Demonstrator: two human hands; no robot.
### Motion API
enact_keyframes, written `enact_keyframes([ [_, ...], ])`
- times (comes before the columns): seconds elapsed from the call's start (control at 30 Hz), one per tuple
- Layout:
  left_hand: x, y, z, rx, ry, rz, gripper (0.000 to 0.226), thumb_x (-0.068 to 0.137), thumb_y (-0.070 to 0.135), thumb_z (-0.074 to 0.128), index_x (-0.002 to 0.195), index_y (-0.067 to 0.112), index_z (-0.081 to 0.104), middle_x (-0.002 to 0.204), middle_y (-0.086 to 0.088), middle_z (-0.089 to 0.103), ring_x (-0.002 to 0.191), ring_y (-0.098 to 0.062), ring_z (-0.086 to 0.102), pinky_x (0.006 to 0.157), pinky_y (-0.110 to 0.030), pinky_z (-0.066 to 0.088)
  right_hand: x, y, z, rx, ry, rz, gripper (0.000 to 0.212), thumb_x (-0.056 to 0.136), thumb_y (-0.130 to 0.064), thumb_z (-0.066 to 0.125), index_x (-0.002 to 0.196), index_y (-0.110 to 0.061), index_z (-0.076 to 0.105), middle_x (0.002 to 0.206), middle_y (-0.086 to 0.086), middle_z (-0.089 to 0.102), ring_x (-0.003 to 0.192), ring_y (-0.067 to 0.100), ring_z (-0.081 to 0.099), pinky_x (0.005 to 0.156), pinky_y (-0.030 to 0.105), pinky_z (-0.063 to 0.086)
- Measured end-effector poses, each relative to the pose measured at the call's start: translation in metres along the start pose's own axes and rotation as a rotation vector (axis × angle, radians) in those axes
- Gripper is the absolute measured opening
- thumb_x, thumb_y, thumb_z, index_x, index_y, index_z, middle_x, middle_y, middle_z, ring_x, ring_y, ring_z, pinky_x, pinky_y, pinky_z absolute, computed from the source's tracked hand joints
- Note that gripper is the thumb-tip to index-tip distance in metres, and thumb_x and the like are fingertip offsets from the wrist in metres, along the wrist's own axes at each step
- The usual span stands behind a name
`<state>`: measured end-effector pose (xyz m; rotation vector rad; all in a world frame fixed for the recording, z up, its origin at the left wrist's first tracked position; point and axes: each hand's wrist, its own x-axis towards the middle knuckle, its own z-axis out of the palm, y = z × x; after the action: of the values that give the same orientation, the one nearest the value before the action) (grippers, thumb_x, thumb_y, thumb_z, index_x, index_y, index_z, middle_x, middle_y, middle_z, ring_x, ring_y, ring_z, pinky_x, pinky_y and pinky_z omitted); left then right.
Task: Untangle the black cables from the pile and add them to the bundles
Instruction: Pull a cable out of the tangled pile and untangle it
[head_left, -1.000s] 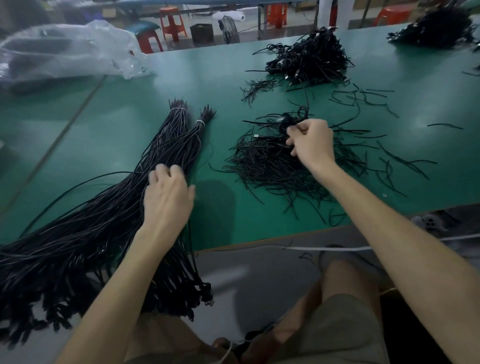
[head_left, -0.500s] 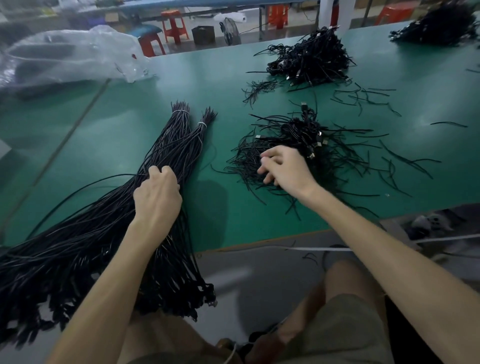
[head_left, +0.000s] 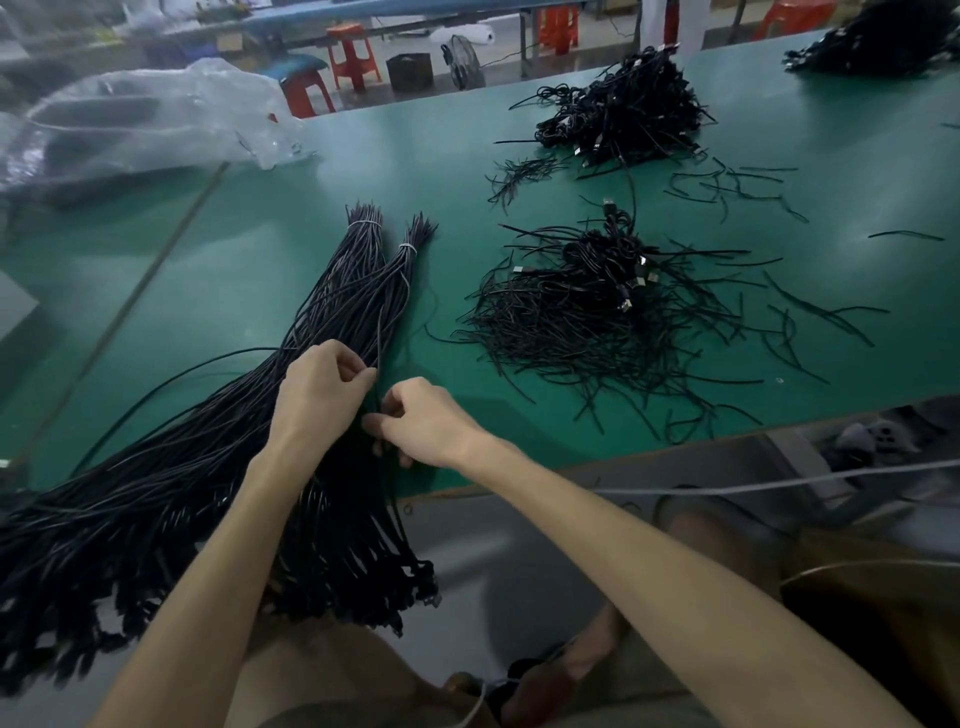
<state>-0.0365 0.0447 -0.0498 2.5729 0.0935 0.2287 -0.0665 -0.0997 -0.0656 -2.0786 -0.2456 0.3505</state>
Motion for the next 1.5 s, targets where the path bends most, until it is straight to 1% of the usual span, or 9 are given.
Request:
enact_keyframes([
  [0.2, -0.006, -0.006, 0.013, 0.063, 0.102, 0.076, 0.014, 0.093, 0.023, 0.072, 0.103, 0.015, 0.065, 0.102, -0.003, 0.064, 0.090, -0.027, 0.062, 0.075, -0.038, 0.043, -0.035, 0.000, -0.017, 0.349, -0.150, -0.132, 0.027, 0.104, -0.020, 0.059, 0.086, -0.001, 0.063, 0.068, 0.008, 0.071, 0.044, 0.013, 0.060, 0.039, 0.018, 0.039],
  [0.33, -0.014, -0.002, 0.022, 0.197, 0.072, 0.199, 0.044, 0.093, 0.036, 0.074, 0.125, 0.010, 0.055, 0.117, -0.009, 0.054, 0.095, -0.032, 0.060, 0.073, -0.041, 0.045, -0.047, 0.001, -0.073, 0.762, 0.017, -0.102, 0.022, 0.106, -0.016, 0.055, 0.088, -0.003, 0.060, 0.071, 0.007, 0.068, 0.047, 0.009, 0.056, 0.040, 0.018, 0.040],
  [0.53, -0.037, 0.028, 0.036, -0.167, -0.135, 0.547, 0.062, 0.085, 0.058, 0.070, 0.133, 0.026, 0.048, 0.112, 0.012, 0.050, 0.092, -0.006, 0.059, 0.079, -0.021, 0.050, -0.046, 0.004, -0.106, 1.257, 0.209, -0.064, 0.019, 0.105, -0.010, 0.055, 0.091, 0.000, 0.063, 0.077, 0.007, 0.071, 0.060, 0.007, 0.064, 0.053, 0.015, 0.053],
  [0.77, -0.046, 0.055, 0.042, -0.553, -0.099, 0.610, 0.058, 0.097, 0.062, 0.054, 0.146, 0.031, 0.050, 0.127, 0.005, 0.047, 0.118, -0.021, 0.055, 0.088, -0.023, 0.051, -0.059, 0.033, -0.098, 1.454, 0.317, 0.155, 0.014, 0.104, -0.011, 0.057, 0.106, 0.003, 0.061, 0.070, 0.005, 0.069, 0.057, 0.007, 0.063, 0.055, 0.014, 0.053],
  [0.87, -0.051, 0.054, 0.046, -0.695, -0.222, 0.571, 0.054, 0.101, 0.061, 0.048, 0.146, 0.031, 0.055, 0.130, 0.003, 0.055, 0.120, -0.025, 0.059, 0.092, -0.032, 0.053, -0.069, 0.040, -0.095, 1.502, 0.294, 0.178, 0.015, 0.104, -0.010, 0.056, 0.106, 0.004, 0.061, 0.069, 0.005, 0.067, 0.055, 0.007, 0.062, 0.052, 0.013, 0.052],
  [0.97, -0.053, 0.051, 0.048, -0.847, -0.471, 0.409, 0.051, 0.102, 0.058, 0.049, 0.122, 0.018, 0.072, 0.106, -0.005, 0.072, 0.091, -0.028, 0.073, 0.079, -0.042, 0.060, -0.073, 0.040, -0.095, 1.523, 0.275, 0.181, 0.018, 0.104, -0.009, 0.055, 0.092, 0.002, 0.064, 0.070, 0.006, 0.065, 0.054, 0.006, 0.060, 0.049, 0.013, 0.049],
  [1.13, -0.061, 0.032, 0.033, -0.905, -1.024, 0.285, 0.063, 0.105, 0.061, 0.040, 0.089, 0.007, 0.069, 0.064, -0.009, 0.062, 0.051, -0.025, 0.062, 0.059, -0.029, 0.052, -0.073, 0.038, -0.099, 1.482, 0.309, 0.185, 0.020, 0.104, -0.009, 0.056, 0.088, -0.002, 0.063, 0.072, 0.005, 0.067, 0.055, 0.006, 0.059, 0.050, 0.013, 0.048],
  [1.33, -0.040, 0.039, 0.015, -1.486, -0.859, 0.116, 0.042, 0.102, 0.051, 0.051, 0.099, 0.013, 0.070, 0.061, 0.011, 0.044, 0.036, -0.001, 0.037, 0.034, -0.017, 0.034, -0.075, 0.045, -0.086, 1.394, 0.347, 0.230, 0.019, 0.104, -0.009, 0.057, 0.088, -0.001, 0.064, 0.072, 0.006, 0.064, 0.054, 0.007, 0.058, 0.047, 0.015, 0.046],
  [1.5, -0.021, 0.040, 0.014, -1.756, -0.750, -0.070, 0.065, 0.105, 0.055, 0.041, 0.135, 0.003, 0.064, 0.093, 0.005, 0.056, 0.065, -0.006, 0.049, 0.057, -0.019, 0.045, -0.084, 0.046, -0.083, 1.418, 0.370, 0.239, 0.015, 0.103, -0.010, 0.058, 0.091, -0.003, 0.063, 0.071, 0.004, 0.062, 0.052, 0.007, 0.052, 0.044, 0.016, 0.041],
])
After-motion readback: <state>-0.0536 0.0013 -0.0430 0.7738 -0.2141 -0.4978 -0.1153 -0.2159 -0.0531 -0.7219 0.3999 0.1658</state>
